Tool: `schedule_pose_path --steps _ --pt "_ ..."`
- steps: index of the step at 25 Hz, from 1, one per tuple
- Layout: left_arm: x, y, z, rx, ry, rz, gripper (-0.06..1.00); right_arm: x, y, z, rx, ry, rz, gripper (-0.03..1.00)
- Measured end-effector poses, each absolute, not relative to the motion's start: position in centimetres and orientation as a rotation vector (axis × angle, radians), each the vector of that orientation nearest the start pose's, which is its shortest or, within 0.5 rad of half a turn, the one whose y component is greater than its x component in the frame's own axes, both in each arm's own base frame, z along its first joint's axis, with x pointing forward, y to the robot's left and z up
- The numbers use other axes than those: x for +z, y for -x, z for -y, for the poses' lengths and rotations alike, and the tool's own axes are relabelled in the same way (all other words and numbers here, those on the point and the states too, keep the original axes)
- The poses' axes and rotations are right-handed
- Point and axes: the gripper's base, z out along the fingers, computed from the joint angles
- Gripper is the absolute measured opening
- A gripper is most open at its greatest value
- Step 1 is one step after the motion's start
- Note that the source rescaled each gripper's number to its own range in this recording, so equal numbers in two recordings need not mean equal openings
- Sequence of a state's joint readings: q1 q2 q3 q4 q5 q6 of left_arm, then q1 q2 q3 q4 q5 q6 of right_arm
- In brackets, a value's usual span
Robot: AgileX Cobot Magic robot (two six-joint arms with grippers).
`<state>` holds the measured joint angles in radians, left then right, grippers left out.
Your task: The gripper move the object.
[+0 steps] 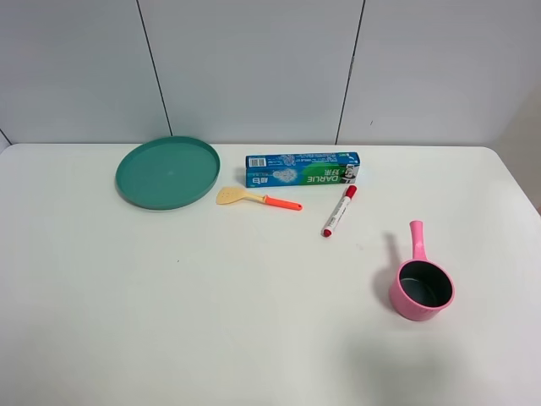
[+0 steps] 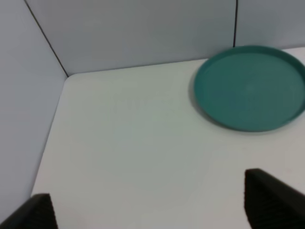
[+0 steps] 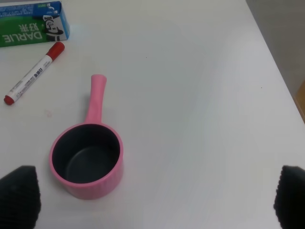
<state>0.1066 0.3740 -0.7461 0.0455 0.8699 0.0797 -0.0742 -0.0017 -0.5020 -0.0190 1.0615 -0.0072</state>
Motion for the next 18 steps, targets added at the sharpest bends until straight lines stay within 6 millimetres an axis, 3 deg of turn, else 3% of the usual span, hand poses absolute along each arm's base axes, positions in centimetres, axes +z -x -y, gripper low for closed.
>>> schedule_pose_path --steps 8,18 --pt "31.6 -1.3 -0.3 0.15 0.028 -1.928 0.63 27.8 0.6 0.1 -0.074 -0.069 -2.041 1.0" --pt "29.9 -0.1 0.0 0.103 0.036 -2.047 0.63 27.8 0.6 0.1 -0.074 -0.069 -2.041 1.0"
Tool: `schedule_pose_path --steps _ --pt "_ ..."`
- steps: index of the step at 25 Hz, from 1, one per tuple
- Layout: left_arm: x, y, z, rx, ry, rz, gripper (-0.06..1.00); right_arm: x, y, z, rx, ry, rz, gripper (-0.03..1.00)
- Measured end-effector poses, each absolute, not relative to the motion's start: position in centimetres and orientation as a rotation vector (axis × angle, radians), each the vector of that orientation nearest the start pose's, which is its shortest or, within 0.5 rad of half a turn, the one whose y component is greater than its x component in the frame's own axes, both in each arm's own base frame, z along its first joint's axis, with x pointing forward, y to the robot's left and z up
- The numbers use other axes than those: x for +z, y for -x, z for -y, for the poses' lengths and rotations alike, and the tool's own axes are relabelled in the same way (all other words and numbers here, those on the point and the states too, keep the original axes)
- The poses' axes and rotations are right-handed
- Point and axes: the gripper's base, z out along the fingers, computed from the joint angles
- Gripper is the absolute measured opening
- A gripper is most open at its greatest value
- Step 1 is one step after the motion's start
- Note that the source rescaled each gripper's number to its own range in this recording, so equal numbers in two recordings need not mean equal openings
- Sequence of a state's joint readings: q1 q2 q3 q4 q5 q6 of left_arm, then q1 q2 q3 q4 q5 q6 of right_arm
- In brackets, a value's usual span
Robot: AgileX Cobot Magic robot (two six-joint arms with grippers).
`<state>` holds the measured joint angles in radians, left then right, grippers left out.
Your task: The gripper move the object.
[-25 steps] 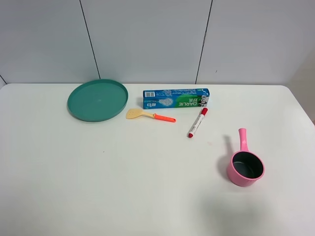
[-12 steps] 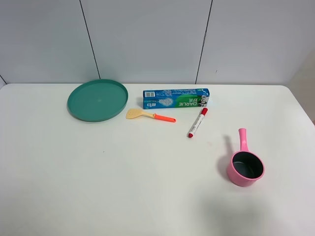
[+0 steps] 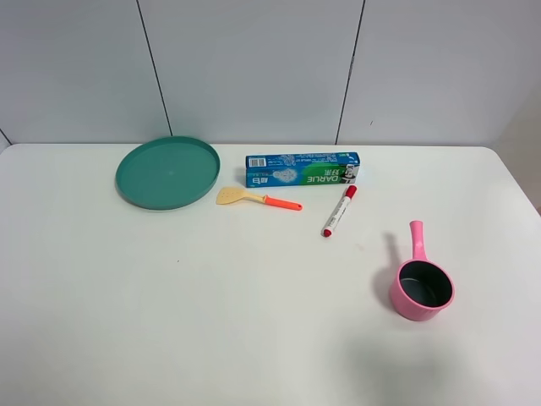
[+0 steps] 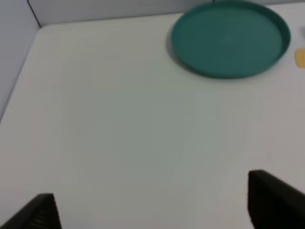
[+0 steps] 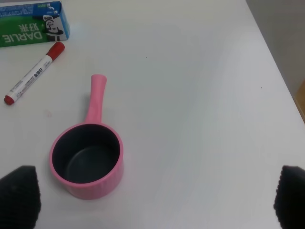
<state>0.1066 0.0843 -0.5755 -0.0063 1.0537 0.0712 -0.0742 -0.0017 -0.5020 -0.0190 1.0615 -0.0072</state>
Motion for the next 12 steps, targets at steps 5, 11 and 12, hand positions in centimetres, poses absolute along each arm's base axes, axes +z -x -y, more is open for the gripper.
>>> schedule_pose_path --steps 5,11,12 --pt "28.1 -0.7 0.1 0.059 0.087 -2.111 0.63 27.8 0.6 0.1 -0.074 -0.069 -2.041 1.0" --pt "28.0 -0.8 0.1 0.049 0.096 -2.11 0.63 27.8 0.6 0.1 -0.074 -0.069 -2.041 1.0" --pt "28.0 -0.8 0.1 0.049 0.096 -2.11 0.63 27.8 0.6 0.1 -0.074 -0.069 -2.041 1.0"
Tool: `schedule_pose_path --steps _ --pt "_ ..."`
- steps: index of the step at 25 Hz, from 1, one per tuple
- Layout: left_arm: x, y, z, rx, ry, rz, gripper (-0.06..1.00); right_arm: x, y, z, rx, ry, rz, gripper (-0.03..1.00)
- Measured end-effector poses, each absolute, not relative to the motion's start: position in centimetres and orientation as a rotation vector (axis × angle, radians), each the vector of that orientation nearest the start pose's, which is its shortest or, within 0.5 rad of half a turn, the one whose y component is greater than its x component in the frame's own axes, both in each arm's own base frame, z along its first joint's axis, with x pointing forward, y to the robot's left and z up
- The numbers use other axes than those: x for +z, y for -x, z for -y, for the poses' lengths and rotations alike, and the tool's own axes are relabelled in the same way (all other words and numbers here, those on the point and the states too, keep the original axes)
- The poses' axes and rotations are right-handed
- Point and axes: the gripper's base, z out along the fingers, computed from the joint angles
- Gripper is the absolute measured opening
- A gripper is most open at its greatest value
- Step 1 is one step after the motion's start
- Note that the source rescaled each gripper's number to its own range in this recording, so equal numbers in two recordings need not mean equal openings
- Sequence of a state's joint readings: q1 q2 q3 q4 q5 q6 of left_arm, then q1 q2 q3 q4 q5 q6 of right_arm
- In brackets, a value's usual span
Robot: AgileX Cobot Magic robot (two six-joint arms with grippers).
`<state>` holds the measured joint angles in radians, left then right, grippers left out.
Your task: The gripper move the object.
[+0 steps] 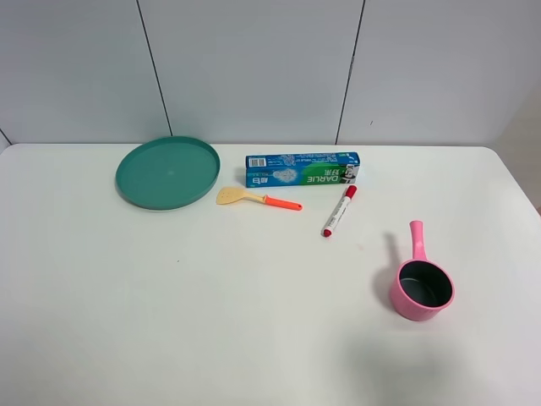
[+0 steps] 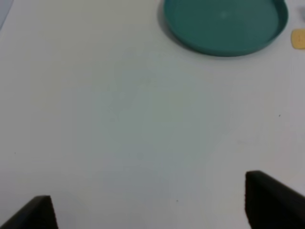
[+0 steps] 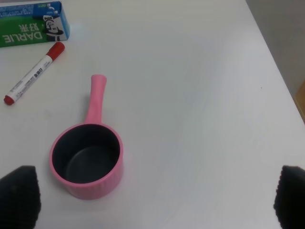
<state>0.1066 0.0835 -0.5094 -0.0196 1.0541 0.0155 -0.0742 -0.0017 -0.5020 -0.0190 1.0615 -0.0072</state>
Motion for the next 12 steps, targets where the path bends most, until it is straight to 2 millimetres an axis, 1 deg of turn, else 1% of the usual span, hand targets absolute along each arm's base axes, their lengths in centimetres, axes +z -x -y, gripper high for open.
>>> schedule_pose_path --steps 3,5,6,8,9,10,12 --pt "28.03 -0.75 0.07 0.049 0.096 -2.11 0.63 27.77 0.55 0.11 -0.074 -0.069 -2.041 1.0" --pt "28.03 -0.75 0.07 0.049 0.096 -2.11 0.66 27.77 0.55 0.11 -0.074 -0.069 -2.041 1.0" --pt "28.03 -0.75 0.07 0.049 0.096 -2.11 0.7 27.77 0.55 0.11 -0.074 -0.069 -2.041 1.0" --pt "28.03 -0.75 0.07 0.049 0.096 -2.11 0.85 27.77 0.55 0.11 -0.074 -0.069 -2.041 1.0" --pt "28.03 -0.75 0.07 0.048 0.099 -2.11 0.91 27.77 0.55 0.11 -0.074 -0.069 -2.041 1.0" --pt "28.03 -0.75 0.06 0.048 0.103 -2.11 0.95 27.77 0.55 0.11 -0.074 -0.069 -2.041 1.0" --pt "28.03 -0.75 0.03 0.047 0.113 -2.109 0.99 27.77 0.55 0.11 -0.074 -0.069 -2.041 1.0"
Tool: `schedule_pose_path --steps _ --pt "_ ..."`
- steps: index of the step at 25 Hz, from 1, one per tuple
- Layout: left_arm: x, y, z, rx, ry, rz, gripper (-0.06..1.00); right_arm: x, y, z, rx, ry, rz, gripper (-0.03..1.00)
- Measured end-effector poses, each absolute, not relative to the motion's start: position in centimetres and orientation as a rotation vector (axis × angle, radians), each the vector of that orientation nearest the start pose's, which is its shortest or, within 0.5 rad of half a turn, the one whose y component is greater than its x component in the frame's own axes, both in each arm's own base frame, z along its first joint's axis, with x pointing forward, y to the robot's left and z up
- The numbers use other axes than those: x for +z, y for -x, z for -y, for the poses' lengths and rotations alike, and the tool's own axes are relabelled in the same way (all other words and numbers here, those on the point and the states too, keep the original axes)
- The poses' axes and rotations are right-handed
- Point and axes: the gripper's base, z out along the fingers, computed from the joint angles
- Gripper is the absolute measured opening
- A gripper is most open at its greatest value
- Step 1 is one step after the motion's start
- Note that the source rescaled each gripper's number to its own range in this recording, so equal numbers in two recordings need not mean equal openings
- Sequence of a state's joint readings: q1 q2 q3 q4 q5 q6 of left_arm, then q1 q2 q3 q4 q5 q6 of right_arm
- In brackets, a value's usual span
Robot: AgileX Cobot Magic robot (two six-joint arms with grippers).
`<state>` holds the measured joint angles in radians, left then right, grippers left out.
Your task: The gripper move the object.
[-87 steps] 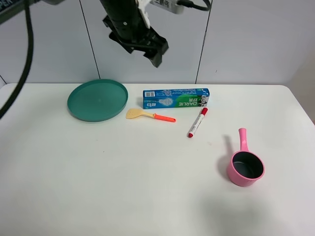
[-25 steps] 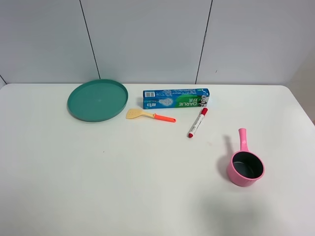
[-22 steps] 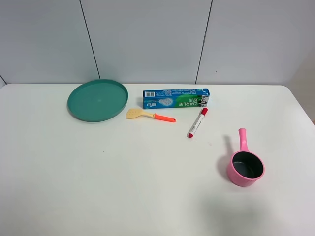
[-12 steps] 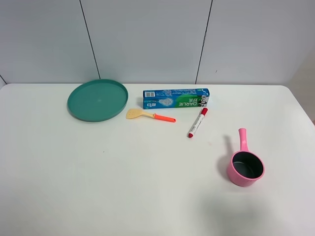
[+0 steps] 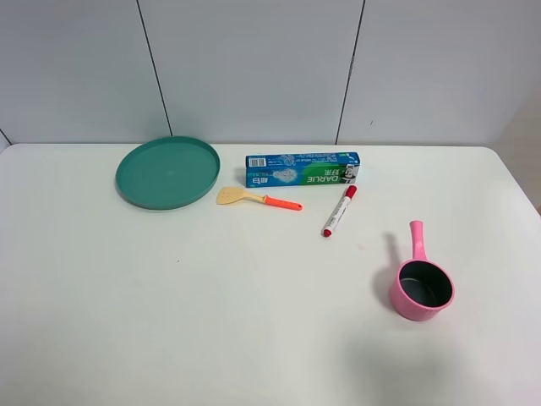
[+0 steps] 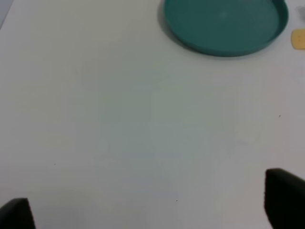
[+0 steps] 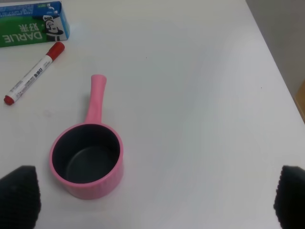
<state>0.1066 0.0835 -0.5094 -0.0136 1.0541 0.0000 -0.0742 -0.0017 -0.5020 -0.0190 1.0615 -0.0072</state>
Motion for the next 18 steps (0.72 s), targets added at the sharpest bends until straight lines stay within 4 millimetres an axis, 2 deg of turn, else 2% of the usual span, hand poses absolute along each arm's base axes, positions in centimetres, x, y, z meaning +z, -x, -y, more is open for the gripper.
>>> schedule_pose_path --steps 6,18 --pt "28.0 -0.7 0.0 0.05 0.112 -2.108 1.0 27.8 0.6 0.1 -0.074 -0.069 -2.041 1.0" --pt "28.0 0.6 0.2 0.054 0.107 -2.021 1.0 27.8 0.6 0.1 -0.074 -0.069 -2.041 1.0"
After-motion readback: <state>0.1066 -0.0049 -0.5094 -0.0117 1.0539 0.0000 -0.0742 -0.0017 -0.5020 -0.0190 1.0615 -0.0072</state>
